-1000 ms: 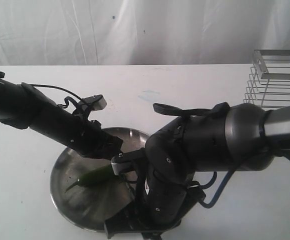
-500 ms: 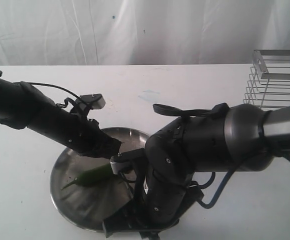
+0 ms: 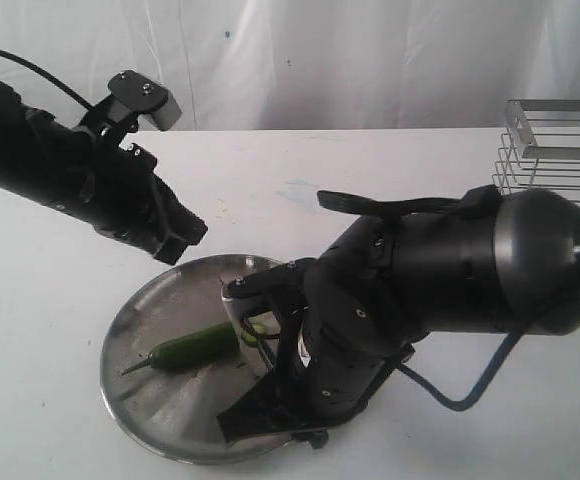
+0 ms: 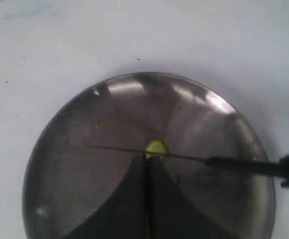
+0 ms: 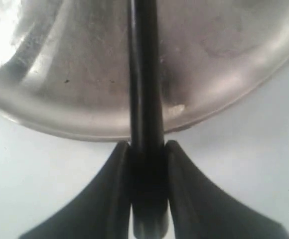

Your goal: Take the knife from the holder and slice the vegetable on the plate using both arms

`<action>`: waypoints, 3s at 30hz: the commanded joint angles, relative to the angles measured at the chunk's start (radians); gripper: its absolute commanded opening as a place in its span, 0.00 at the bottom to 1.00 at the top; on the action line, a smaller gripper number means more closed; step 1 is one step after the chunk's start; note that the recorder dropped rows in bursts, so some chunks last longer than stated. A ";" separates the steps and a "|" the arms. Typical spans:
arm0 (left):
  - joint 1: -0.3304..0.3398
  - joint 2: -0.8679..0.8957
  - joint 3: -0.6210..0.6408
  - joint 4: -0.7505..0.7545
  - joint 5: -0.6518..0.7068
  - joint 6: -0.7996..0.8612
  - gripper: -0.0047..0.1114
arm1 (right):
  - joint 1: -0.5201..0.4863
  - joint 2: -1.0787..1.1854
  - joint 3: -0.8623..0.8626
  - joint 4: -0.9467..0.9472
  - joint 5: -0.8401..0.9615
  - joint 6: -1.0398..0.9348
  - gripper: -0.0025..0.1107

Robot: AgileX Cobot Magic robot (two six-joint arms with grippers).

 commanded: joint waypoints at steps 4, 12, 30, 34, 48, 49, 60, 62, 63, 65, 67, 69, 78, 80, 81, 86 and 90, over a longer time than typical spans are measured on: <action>0.000 -0.054 0.002 0.112 0.180 -0.001 0.04 | 0.006 -0.078 0.004 -0.034 0.053 0.031 0.02; 0.000 -0.054 0.094 0.073 -0.081 0.002 0.04 | 0.092 -0.063 0.004 -0.006 0.017 0.115 0.02; 0.000 -0.004 0.124 0.015 -0.091 0.226 0.17 | 0.085 -0.043 0.004 -0.330 0.085 0.324 0.02; 0.000 0.097 0.145 0.015 0.047 0.482 0.50 | 0.018 -0.084 0.004 -0.335 0.119 0.283 0.02; 0.000 0.309 0.164 -0.204 -0.176 0.763 0.50 | -0.016 -0.194 0.004 -0.308 0.117 0.234 0.02; 0.000 0.309 0.160 -0.204 -0.174 0.760 0.43 | -0.016 -0.194 0.004 -0.308 0.117 0.234 0.02; 0.000 0.309 0.111 -0.193 -0.224 0.717 0.04 | -0.016 -0.194 0.004 -0.308 0.117 0.234 0.02; 0.000 0.309 0.111 -0.189 -0.224 0.717 0.05 | -0.016 -0.194 0.004 -0.303 0.117 0.234 0.02; 0.000 0.309 0.111 -0.189 -0.224 0.717 0.07 | -0.016 -0.194 0.004 -0.301 0.117 0.234 0.02; 0.000 0.309 0.111 -0.189 -0.222 0.712 0.13 | -0.016 -0.194 0.004 -0.290 0.117 0.234 0.02; 0.000 0.309 0.111 -0.189 -0.217 0.684 0.22 | -0.016 -0.194 0.004 -0.280 0.117 0.234 0.02; 0.000 0.309 0.111 -0.189 -0.217 0.667 0.34 | -0.016 -0.194 0.004 -0.270 0.119 0.234 0.02; 0.000 0.280 0.109 -0.193 -0.200 0.646 0.66 | -0.011 -0.194 0.004 -0.205 0.135 0.215 0.02; 0.000 0.244 0.098 -0.194 -0.198 0.646 0.66 | -0.010 -0.191 0.004 -0.117 0.124 0.119 0.02; 0.000 0.227 0.093 -0.194 -0.200 0.646 0.65 | -0.010 -0.186 0.004 -0.058 0.115 0.062 0.02; 0.000 0.154 0.082 -0.196 -0.267 0.505 0.47 | -0.010 -0.155 0.004 0.074 0.077 -0.043 0.02; 0.022 0.150 0.084 -0.196 -0.289 0.401 0.03 | -0.010 -0.139 0.004 0.074 0.076 -0.043 0.02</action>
